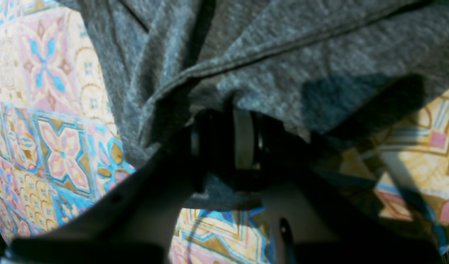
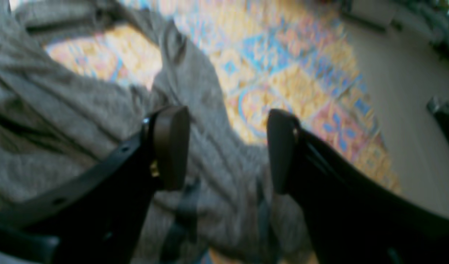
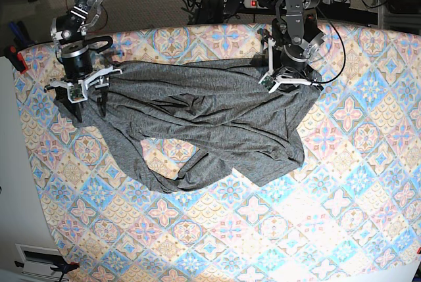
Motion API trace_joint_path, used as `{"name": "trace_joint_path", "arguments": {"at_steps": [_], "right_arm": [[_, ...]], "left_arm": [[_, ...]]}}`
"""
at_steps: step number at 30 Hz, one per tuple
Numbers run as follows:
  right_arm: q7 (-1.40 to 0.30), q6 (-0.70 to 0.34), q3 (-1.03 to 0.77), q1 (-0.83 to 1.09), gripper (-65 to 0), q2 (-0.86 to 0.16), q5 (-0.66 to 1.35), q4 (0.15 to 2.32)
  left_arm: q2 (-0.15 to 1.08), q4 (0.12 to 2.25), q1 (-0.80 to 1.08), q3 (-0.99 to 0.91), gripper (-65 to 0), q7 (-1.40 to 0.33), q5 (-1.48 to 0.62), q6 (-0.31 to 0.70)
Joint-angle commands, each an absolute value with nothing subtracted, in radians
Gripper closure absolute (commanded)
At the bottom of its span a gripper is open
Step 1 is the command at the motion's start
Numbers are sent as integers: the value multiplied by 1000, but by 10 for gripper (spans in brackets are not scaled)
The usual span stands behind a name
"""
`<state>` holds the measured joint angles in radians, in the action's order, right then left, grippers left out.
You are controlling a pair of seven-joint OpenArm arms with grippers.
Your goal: Layout the t-shirt on the table in an organized manner, then fold the t-shirt properly
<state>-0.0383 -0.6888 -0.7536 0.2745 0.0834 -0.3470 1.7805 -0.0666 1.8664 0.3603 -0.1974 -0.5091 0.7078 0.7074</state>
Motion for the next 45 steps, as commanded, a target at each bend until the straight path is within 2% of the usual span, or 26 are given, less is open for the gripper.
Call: {"name": "trace_joint_path", "arguments": {"at_steps": [1,5,9,17,26,31,38,45], "right_arm": [[-7,-685,-756,266,-330,74,-329,1804],[-73,-687,-730,243,-330,70,-331,1794],[-194,-687,-634,104,-330,59,-329,1791],[-343,-688,-496,-105,-329,-94,-328,1689],[-277,-698,-476,-268,-329,-110,-331,1283],[-240,-698,-475,-381,-329,-165,-332,1081],[-137,-698,-472,-435,-329,-216,-332,820],[-101,-698,-469,-435,-329,-236,-332,708]], "left_arm": [[-67,1882,357,-196,-108,-501,705,698],[-67,1882,357,-196,-108,-501,705,698],[-67,1882,357,-196,-108,-501,705,698],[-67,1882,357,-200,-108,-503,705,698],[-67,1882,357,-202,-108,-503,705,698],[-67,1882,358,-200,-108,-503,705,698],[-67,1883,361,-203,-108,-503,710,698],[-67,1883,360,-203,-108,-503,711,698]]}}
